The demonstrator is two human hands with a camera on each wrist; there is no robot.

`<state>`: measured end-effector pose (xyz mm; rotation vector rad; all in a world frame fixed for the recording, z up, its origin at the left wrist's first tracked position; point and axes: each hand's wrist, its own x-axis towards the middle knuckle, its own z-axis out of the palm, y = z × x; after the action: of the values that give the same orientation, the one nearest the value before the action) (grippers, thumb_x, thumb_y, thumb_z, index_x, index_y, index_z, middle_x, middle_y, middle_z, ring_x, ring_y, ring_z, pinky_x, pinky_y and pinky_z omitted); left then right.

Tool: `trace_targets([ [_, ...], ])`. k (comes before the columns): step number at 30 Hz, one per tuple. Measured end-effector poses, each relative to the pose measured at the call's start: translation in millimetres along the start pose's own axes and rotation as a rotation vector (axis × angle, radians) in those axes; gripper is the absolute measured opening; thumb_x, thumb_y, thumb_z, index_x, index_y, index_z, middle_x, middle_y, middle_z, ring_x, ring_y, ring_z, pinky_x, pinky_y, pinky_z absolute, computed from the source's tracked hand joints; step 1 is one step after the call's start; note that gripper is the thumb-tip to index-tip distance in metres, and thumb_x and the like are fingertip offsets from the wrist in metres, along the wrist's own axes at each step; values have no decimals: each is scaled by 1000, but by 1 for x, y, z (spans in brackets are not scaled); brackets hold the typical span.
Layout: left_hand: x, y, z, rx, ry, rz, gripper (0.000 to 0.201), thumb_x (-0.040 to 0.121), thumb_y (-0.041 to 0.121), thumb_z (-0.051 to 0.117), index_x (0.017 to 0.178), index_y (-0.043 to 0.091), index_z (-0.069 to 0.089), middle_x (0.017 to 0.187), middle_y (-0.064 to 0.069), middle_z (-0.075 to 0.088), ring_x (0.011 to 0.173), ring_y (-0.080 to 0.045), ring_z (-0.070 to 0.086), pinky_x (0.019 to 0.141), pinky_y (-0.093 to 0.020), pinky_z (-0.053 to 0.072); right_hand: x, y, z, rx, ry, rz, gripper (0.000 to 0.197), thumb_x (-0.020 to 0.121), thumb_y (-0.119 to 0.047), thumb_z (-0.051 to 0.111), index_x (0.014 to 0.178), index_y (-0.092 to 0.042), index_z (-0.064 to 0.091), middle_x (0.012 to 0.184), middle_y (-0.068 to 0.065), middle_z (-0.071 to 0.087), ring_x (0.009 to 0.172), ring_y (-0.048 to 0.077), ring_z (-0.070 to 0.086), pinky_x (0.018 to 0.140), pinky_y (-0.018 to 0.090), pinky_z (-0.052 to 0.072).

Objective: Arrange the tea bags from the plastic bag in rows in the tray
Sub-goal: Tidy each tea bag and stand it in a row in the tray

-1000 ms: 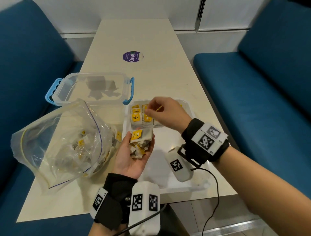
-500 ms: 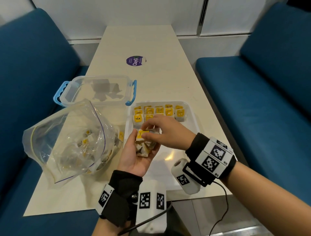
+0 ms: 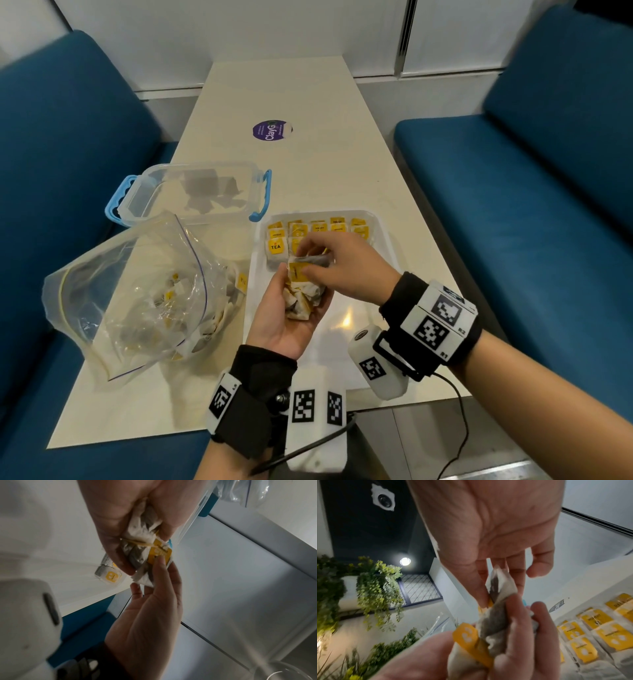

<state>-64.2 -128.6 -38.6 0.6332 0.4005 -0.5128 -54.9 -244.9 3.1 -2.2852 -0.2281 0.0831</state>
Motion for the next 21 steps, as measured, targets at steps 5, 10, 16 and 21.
trace_targets([
  [5, 1, -1, 1, -35, 21, -13, 35, 98, 32, 43, 115, 8, 61, 101, -12, 71, 86, -20, 67, 77, -35, 55, 4, 0, -9, -12, -57, 13, 30, 83, -3, 53, 111, -12, 55, 96, -2, 52, 91, 15, 52, 76, 23, 45],
  [10, 1, 0, 1, -42, 41, -5, 34, 99, 32, 43, 113, 6, 60, 93, -13, 71, 87, -22, 65, 72, -32, 56, 8, 1, -17, -41, -69, -15, 21, 83, -9, 59, 104, -11, 66, 85, -8, 54, 77, 5, 50, 66, 8, 38],
  [16, 5, 3, -3, -76, 54, -10, 35, 98, 33, 44, 115, 7, 59, 101, -15, 67, 86, -23, 64, 71, -34, 56, 8, 1, -27, 36, -15, -7, 2, 79, -13, 69, 79, -12, 67, 72, -6, 61, 68, 4, 54, 68, 19, 47],
  [21, 7, 4, -9, -130, 62, -26, 31, 98, 33, 44, 100, 8, 63, 87, -13, 65, 87, -26, 61, 73, -38, 56, 13, 6, -40, -7, 67, 21, 15, 81, -18, 69, 90, -7, 73, 76, -7, 61, 67, 2, 49, 63, 13, 40],
])
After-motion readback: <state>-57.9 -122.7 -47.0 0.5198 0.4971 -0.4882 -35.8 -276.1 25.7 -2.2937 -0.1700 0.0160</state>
